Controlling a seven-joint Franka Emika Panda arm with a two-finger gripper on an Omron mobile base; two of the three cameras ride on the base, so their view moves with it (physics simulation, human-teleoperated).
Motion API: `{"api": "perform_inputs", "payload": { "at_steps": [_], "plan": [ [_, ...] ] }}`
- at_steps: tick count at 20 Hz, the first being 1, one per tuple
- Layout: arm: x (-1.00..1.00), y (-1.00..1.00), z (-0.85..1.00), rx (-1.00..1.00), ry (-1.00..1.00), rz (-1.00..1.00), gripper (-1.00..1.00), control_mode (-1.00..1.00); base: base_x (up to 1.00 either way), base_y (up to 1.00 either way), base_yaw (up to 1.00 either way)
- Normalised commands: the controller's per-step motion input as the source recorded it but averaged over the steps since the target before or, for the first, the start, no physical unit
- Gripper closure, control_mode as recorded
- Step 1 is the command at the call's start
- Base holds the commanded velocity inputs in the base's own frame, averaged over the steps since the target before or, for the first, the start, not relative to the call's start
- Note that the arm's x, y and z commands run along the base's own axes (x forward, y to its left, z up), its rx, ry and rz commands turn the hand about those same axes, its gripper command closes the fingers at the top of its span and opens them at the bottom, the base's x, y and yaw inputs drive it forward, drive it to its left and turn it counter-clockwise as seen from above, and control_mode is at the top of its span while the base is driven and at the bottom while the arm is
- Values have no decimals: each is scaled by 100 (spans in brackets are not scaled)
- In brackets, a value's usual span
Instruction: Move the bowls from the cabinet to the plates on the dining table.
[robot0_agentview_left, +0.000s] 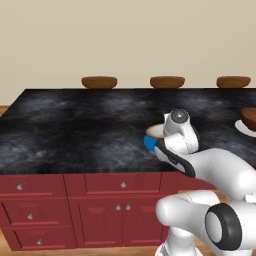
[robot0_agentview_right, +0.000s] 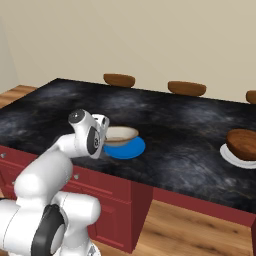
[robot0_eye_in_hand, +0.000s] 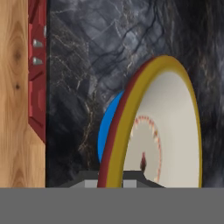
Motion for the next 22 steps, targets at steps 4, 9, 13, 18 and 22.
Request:
{"api": "perform_inputs", "payload": {
  "at_steps": [4,9,13,18,22],
  "plan": [
    [14,-8,-17,0,0,0,100,-100,0,0,0],
    [13,-1,-21,0,0,0,100,-100,0,0,0],
    [13,-2,-19,0,0,0,100,-100,0,0,0],
    [12,-6,-17,0,0,0,100,-100,0,0,0],
    [13,-7,-14,0,0,0,100,-100,0,0,0]
  ]
}}
